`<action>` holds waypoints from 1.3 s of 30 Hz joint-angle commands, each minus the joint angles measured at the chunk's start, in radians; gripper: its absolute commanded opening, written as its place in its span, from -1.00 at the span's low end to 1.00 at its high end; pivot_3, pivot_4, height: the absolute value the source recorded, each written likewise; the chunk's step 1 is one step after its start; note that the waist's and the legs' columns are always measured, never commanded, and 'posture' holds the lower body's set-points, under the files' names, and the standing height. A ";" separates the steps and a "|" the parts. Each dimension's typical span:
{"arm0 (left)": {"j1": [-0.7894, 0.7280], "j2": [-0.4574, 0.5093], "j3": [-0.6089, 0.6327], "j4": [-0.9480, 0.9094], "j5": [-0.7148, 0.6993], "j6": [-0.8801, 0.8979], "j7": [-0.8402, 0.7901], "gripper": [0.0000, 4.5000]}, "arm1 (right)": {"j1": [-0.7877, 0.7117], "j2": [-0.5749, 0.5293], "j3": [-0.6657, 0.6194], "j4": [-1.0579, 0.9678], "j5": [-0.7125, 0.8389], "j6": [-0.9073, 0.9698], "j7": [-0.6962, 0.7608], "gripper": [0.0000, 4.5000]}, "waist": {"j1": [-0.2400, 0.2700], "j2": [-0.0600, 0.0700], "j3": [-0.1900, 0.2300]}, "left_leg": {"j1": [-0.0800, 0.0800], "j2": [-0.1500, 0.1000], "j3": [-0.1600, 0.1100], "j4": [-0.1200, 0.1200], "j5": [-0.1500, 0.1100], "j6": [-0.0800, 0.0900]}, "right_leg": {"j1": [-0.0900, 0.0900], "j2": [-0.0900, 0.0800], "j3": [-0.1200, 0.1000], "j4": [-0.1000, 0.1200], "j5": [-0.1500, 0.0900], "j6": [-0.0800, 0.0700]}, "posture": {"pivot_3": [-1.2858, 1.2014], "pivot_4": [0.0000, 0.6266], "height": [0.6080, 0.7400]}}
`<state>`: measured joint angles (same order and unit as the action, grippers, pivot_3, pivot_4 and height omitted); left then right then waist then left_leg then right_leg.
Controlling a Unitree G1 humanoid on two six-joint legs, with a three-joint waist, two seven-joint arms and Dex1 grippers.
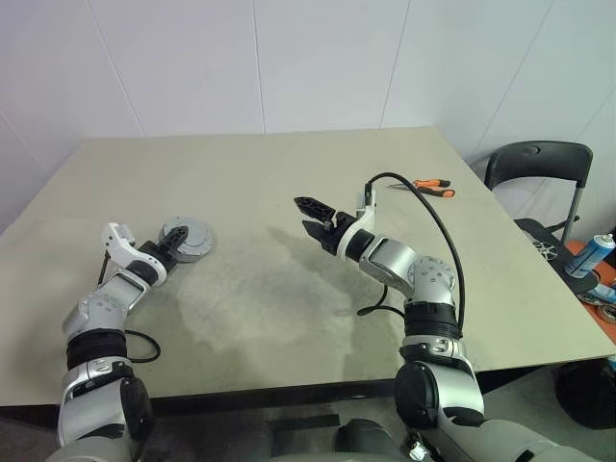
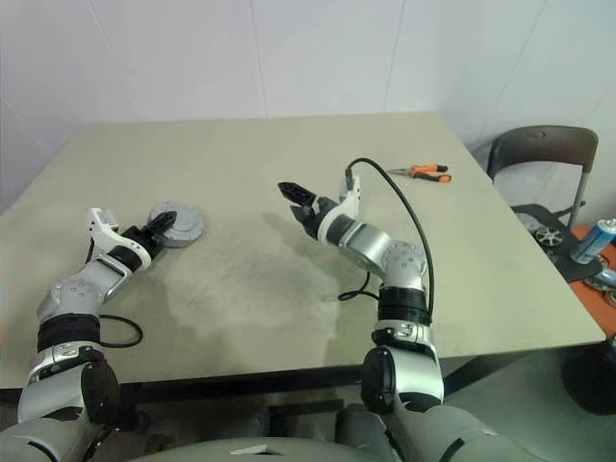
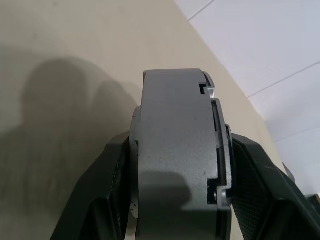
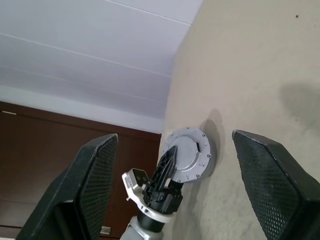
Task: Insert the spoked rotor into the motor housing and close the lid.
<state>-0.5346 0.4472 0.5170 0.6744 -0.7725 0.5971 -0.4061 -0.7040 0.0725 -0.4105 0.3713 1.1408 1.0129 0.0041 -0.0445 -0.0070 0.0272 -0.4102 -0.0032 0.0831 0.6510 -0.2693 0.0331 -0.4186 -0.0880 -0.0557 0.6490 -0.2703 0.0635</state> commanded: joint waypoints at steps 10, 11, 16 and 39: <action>-0.023 0.158 0.070 0.035 0.039 -0.015 -0.090 0.99 | -0.010 0.002 0.011 -0.027 -0.012 -0.005 0.041 0.70 | -0.010 -0.001 0.000 | 0.000 0.000 0.000 -0.001 0.000 0.000 | -0.001 0.000 0.000 0.001 0.000 0.000 | 0.03 -1.00 1.00; -0.026 0.203 0.081 0.036 0.030 0.005 -0.124 0.99 | -0.011 0.003 0.012 -0.024 -0.014 -0.006 0.044 0.70 | -0.012 -0.001 0.000 | 0.000 0.000 0.000 -0.001 0.000 -0.001 | -0.002 0.000 0.000 0.001 0.000 0.000 | 0.03 -1.00 1.00; -0.033 0.394 0.073 0.079 0.063 0.049 -0.260 0.99 | -0.015 0.010 0.019 -0.004 -0.034 -0.018 0.062 0.70 | -0.027 -0.001 -0.001 | 0.000 0.000 0.001 -0.002 0.000 -0.001 | -0.003 -0.001 0.000 0.001 0.000 -0.001 | 0.03 -1.00 1.00; 0.035 0.253 -0.209 -0.628 -0.020 0.326 -0.428 0.99 | -0.009 -0.463 0.357 -0.284 -0.414 -0.134 0.429 0.70 | -0.028 0.000 0.001 | 0.000 0.000 0.003 -0.004 0.001 -0.001 | -0.005 -0.001 0.001 0.001 0.001 -0.001 | 0.03 -1.00 1.00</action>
